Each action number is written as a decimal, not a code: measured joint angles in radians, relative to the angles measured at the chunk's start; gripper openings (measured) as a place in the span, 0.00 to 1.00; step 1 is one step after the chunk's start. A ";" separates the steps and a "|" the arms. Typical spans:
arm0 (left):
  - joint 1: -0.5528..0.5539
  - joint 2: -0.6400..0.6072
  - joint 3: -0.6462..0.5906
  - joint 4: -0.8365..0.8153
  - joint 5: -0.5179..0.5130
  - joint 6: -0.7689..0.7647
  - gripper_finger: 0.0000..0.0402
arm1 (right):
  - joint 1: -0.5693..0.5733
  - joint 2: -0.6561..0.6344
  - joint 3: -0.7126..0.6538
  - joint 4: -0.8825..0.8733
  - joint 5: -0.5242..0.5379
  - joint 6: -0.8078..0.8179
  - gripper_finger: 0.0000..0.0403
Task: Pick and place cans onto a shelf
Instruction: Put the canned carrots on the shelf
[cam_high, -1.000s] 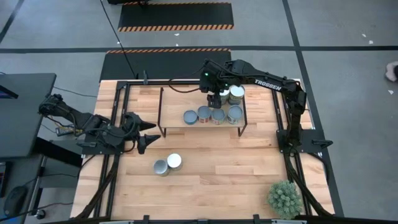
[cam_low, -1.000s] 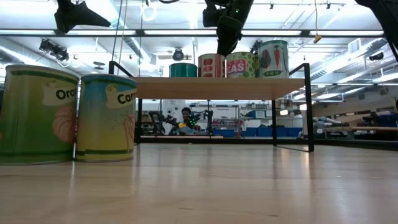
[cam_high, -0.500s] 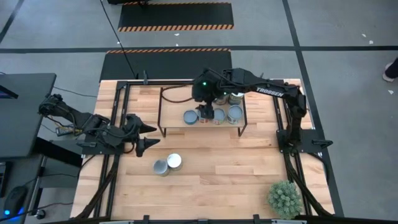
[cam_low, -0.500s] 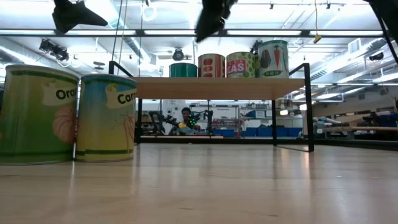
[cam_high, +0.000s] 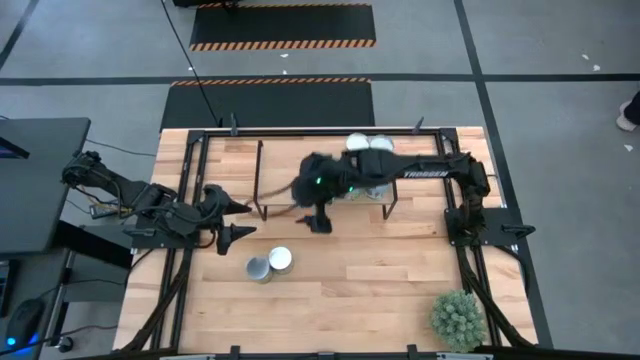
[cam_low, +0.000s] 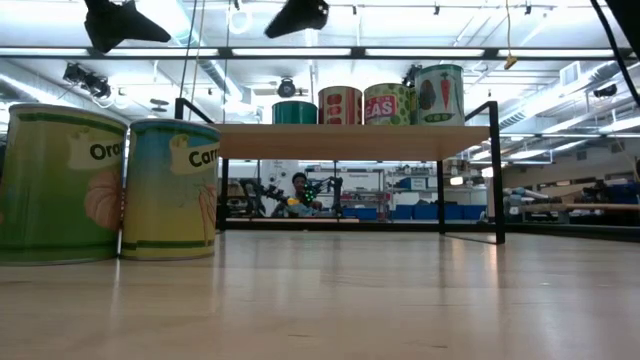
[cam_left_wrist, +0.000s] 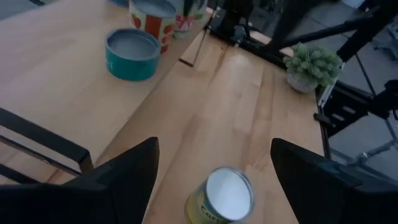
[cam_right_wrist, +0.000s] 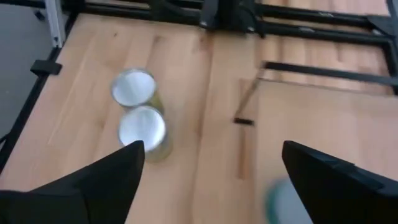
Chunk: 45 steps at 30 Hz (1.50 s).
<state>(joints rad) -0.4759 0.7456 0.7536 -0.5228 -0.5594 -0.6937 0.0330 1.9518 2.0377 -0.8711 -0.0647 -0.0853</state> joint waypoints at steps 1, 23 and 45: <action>0.000 0.000 0.000 -0.003 0.008 0.000 0.78 | 0.013 0.010 0.000 0.006 0.014 0.004 0.98; 0.000 0.000 0.000 0.006 0.393 -0.138 0.78 | 0.153 0.150 0.000 0.195 0.045 0.064 0.97; -0.487 0.055 -0.001 -0.046 -0.063 -0.463 0.78 | 0.162 0.225 0.115 0.233 0.037 0.056 0.97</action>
<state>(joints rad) -0.9632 0.8005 0.7528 -0.5688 -0.6221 -1.1563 0.1951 2.1772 2.1525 -0.6382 -0.0274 -0.0297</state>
